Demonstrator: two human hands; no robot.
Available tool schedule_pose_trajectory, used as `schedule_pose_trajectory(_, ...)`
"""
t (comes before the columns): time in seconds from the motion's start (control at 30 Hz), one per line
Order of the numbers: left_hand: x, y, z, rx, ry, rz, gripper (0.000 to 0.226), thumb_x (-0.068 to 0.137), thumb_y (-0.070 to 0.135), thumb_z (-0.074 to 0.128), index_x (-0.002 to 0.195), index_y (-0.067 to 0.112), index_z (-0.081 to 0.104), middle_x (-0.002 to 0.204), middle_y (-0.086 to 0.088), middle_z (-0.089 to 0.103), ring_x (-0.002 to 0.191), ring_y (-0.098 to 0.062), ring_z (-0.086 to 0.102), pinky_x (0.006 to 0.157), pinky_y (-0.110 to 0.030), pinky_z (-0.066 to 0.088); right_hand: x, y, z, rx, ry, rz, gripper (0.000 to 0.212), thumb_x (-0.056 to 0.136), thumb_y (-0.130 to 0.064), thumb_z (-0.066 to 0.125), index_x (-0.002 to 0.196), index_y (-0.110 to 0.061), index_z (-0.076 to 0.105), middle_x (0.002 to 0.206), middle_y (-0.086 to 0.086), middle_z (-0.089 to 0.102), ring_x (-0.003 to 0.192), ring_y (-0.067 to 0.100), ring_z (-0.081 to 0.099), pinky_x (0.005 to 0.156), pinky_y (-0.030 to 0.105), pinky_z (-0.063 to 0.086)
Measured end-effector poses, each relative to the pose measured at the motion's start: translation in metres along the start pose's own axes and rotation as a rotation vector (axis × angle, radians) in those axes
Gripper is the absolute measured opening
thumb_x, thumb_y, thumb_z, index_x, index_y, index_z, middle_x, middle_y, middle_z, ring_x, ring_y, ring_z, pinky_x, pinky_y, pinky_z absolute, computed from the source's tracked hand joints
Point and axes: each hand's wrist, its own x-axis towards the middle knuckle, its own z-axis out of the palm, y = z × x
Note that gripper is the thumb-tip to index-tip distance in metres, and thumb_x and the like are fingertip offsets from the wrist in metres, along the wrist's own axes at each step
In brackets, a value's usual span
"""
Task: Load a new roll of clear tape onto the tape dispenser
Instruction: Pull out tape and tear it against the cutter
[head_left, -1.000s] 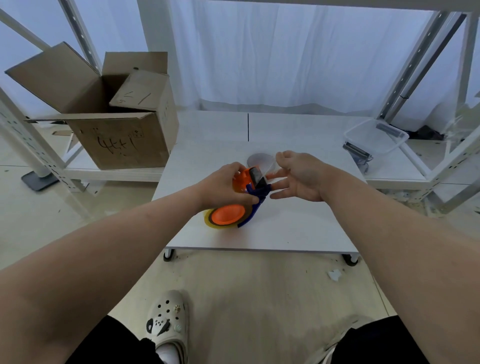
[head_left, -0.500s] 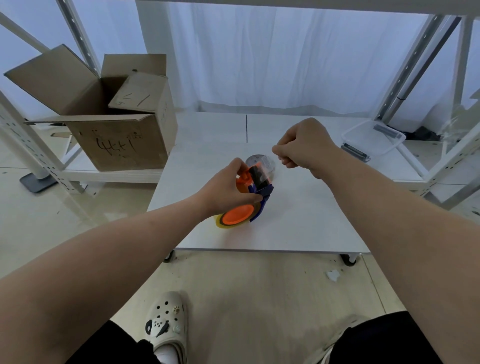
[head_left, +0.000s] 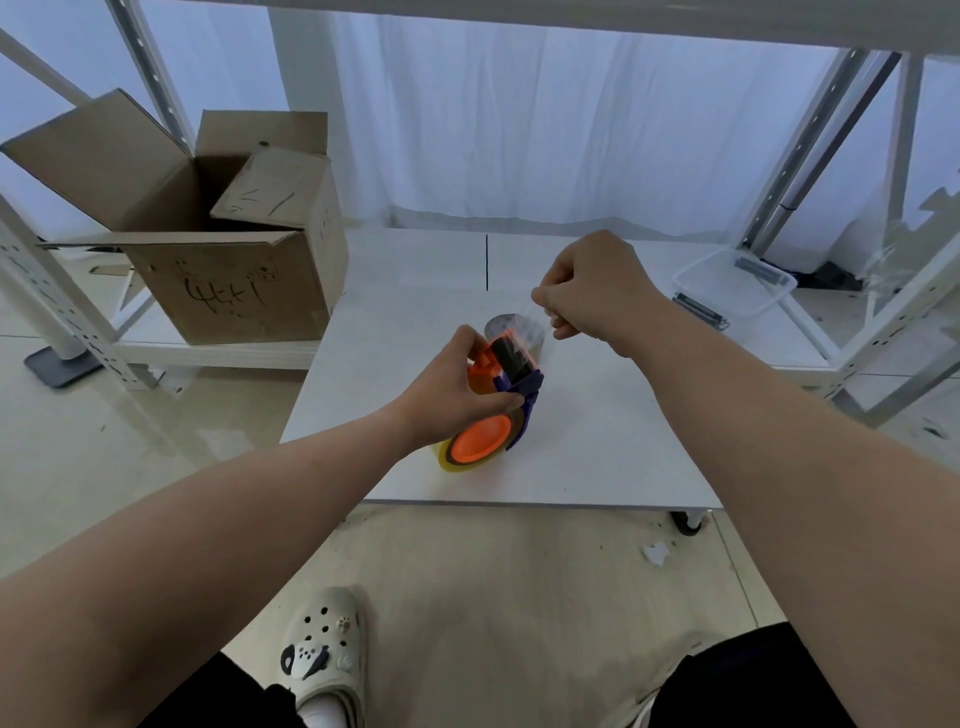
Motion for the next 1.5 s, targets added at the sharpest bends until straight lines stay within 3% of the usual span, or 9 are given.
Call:
schedule_pose_trajectory(0.2,0.001,-0.004,0.002,0.002,0.01,-0.001,0.053,0.075,0.033,0.076,0.108,0.016,0.038,0.11,-0.003,0.052,0.096,-0.019,0.052,0.072,-0.023,0.048,-0.001,-0.007,-0.004,-0.047,-0.002,-0.017,0.017,0.085,-0.003,0.056,0.09,0.008,0.068,0.075,0.021,0.07,0.064,0.024,0.071,0.039,0.013,0.04)
schedule_pose_trajectory(0.43,-0.001,-0.005,0.001,-0.027,0.014,-0.018,0.054,0.075,0.034,0.076,0.109,0.013,0.039,0.11,-0.005,0.053,0.09,-0.016,0.051,0.076,-0.034,0.052,-0.002,-0.009,-0.013,-0.009,0.003,-0.021,0.013,0.085,-0.002,0.058,0.086,0.006,0.068,0.064,0.009,0.062,0.06,0.023,0.069,0.032,0.01,0.036)
schedule_pose_trajectory(0.5,-0.003,-0.005,0.001,-0.039,0.013,-0.023,0.054,0.075,0.033,0.076,0.109,0.012,0.039,0.106,-0.003,0.053,0.084,-0.011,0.05,0.073,-0.03,0.051,-0.002,-0.012,-0.019,0.0,0.051,-0.03,0.013,0.085,-0.001,0.057,0.085,0.006,0.068,0.064,0.008,0.061,0.056,0.02,0.067,0.035,0.013,0.042)
schedule_pose_trajectory(0.57,-0.005,-0.007,-0.003,-0.041,0.028,-0.04,0.053,0.076,0.031,0.076,0.108,0.01,0.039,0.1,-0.002,0.054,0.081,-0.01,0.052,0.07,-0.028,0.051,0.0,-0.012,-0.025,0.05,0.103,-0.035,0.012,0.085,-0.001,0.057,0.083,0.005,0.068,0.068,0.012,0.064,0.051,0.015,0.063,0.054,0.028,0.059)
schedule_pose_trajectory(0.67,-0.008,-0.009,-0.008,-0.056,0.033,-0.067,0.052,0.077,0.03,0.075,0.109,0.011,0.039,0.099,-0.001,0.054,0.081,-0.007,0.052,0.069,-0.024,0.05,0.0,-0.008,-0.026,0.092,0.107,-0.029,0.011,0.084,-0.002,0.058,0.082,0.004,0.067,0.073,0.017,0.066,0.05,0.015,0.062,0.069,0.045,0.06)
schedule_pose_trajectory(0.87,-0.009,-0.005,-0.002,0.01,-0.034,-0.024,0.054,0.077,0.032,0.074,0.114,0.017,0.038,0.11,0.0,0.053,0.095,-0.017,0.052,0.075,-0.021,0.048,0.001,0.003,-0.031,0.24,0.078,0.052,0.005,0.08,0.0,0.065,0.076,0.003,0.065,0.065,0.011,0.061,0.054,0.016,0.058,0.047,0.02,0.052)
schedule_pose_trajectory(1.07,-0.008,0.001,-0.002,0.014,-0.024,0.03,0.058,0.075,0.032,0.077,0.115,0.02,0.038,0.108,0.004,0.051,0.093,-0.012,0.051,0.074,-0.014,0.044,0.003,0.004,-0.036,0.381,0.033,0.136,0.008,0.081,0.0,0.067,0.085,0.007,0.066,0.067,0.013,0.062,0.053,0.017,0.06,0.048,0.022,0.056)
schedule_pose_trajectory(1.23,0.0,0.006,-0.003,-0.004,-0.062,0.037,0.062,0.072,0.028,0.08,0.115,0.018,0.036,0.111,-0.001,0.052,0.101,-0.019,0.054,0.078,-0.024,0.048,0.002,0.01,-0.038,0.506,0.016,0.227,0.009,0.081,0.0,0.066,0.087,0.007,0.065,0.075,0.019,0.067,0.056,0.021,0.065,0.058,0.027,0.06)
schedule_pose_trajectory(1.5,0.009,0.014,-0.009,0.063,-0.112,0.022,0.073,0.072,0.034,0.079,0.134,0.022,0.041,0.113,0.008,0.049,0.104,-0.013,0.048,0.084,-0.023,0.041,-0.001,-0.019,-0.041,0.514,-0.044,0.096,0.016,0.08,0.005,0.064,0.093,0.014,0.064,0.071,0.02,0.066,0.047,0.018,0.061,0.057,0.028,0.058)
